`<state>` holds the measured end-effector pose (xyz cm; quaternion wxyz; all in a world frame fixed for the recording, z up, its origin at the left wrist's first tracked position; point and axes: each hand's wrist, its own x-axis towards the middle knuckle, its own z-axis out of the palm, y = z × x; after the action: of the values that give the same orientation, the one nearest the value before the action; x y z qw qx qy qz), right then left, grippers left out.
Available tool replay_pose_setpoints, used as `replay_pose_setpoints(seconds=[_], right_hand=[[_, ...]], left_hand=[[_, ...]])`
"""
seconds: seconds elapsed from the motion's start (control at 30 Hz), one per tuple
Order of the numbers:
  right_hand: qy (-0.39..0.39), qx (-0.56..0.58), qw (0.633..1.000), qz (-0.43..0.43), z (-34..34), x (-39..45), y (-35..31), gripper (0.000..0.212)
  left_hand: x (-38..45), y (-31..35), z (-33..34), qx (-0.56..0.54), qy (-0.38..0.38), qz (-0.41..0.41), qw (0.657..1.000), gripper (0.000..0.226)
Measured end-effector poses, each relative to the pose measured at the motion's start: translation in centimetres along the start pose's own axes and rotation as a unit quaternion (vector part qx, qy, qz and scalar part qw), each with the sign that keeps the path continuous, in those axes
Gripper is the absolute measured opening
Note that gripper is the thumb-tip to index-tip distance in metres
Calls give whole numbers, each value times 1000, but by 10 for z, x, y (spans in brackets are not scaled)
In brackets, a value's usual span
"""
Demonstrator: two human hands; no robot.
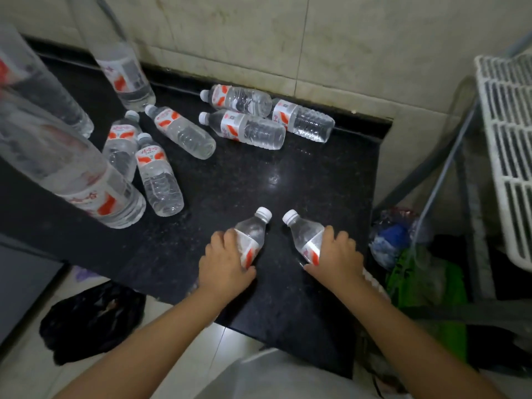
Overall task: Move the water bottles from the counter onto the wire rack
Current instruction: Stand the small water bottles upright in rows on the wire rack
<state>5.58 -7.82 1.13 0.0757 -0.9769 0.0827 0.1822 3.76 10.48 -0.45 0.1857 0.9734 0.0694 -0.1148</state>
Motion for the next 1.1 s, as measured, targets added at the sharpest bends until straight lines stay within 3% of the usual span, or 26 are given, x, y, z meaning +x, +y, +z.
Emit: replay_pose_setpoints(seconds=[0.07,0.13,0.27,0.4,0.6,0.83,1.1], right_hand=[[5,-2,1000,6,1,4,-4,87],[16,-8,1000,8,3,6,-3,83],[29,-32,999,0,5,3,-4,79],[35,-8,999,-9,-6,4,-11,71],[161,58,985,-23,-83,21,-40,64],[338,156,926,-64,-223,9,-37,63],[484,254,837,-36,-322,-41,89,63]], left_hand=[[7,11,2,55,-14,-75,996,68],[12,12,5,83,5,-87,993,61],[13,10,6,106,10,-66,992,57],[12,13,-6,60,22,-47,997,55],[26,51,-73,-10,147,2,989,52],[38,128,-179,-72,290,81,951,58],[1,262,-213,-158,358,220,894,62]])
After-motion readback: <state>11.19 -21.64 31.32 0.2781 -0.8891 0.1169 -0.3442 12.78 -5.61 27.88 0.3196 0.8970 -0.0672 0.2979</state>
